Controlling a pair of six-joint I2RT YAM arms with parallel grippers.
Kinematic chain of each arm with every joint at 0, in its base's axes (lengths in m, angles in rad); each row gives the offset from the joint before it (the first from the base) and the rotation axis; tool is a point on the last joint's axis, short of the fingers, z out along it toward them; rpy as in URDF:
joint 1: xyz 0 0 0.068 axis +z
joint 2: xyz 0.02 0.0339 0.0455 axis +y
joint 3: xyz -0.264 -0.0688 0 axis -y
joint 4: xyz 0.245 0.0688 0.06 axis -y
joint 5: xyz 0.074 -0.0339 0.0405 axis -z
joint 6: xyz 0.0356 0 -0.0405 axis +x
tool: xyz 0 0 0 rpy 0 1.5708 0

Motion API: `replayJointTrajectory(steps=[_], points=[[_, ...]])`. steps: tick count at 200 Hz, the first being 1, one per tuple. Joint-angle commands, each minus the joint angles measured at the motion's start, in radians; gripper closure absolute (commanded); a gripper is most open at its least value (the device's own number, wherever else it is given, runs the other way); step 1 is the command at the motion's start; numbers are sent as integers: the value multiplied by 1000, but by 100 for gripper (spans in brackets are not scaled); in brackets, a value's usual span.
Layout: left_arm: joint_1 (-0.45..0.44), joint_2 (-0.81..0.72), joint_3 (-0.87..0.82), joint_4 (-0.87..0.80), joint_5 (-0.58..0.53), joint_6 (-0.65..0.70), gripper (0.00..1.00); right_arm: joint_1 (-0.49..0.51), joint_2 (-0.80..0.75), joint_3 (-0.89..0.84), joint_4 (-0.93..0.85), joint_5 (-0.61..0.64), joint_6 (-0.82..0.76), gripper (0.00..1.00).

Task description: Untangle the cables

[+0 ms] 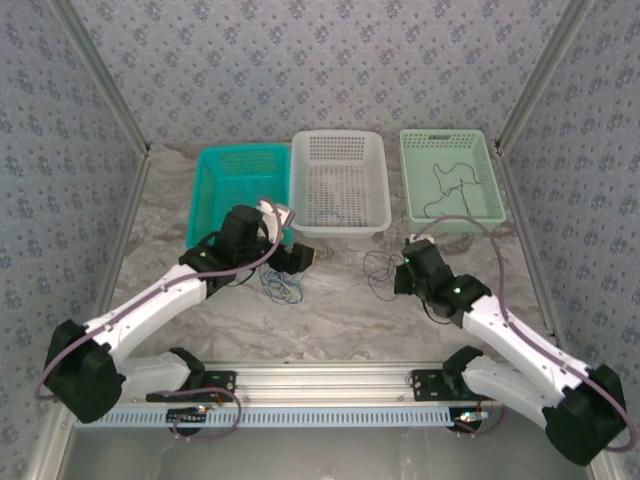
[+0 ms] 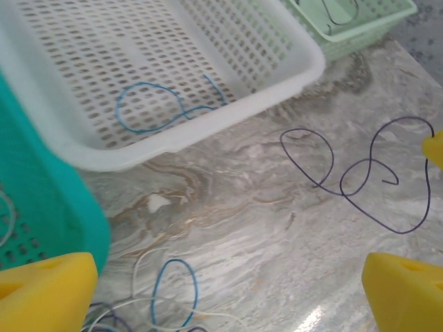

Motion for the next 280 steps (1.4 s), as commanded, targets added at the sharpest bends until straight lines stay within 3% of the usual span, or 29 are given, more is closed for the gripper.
replayJointTrajectory(steps=[1, 76, 151, 280], points=[[-17, 50, 46, 57, 106, 26, 2, 4, -89, -42, 55, -84, -62, 100], [-107, 181, 125, 114, 219, 50, 4, 4, -310, -50, 152, -229, -121, 100], [-151, 316, 209, 104, 267, 135, 13, 21, -317, -9, 167, -298, -167, 100], [-200, 369, 219, 179, 451, 157, 26, 20, -287, 13, 129, -254, -167, 100]])
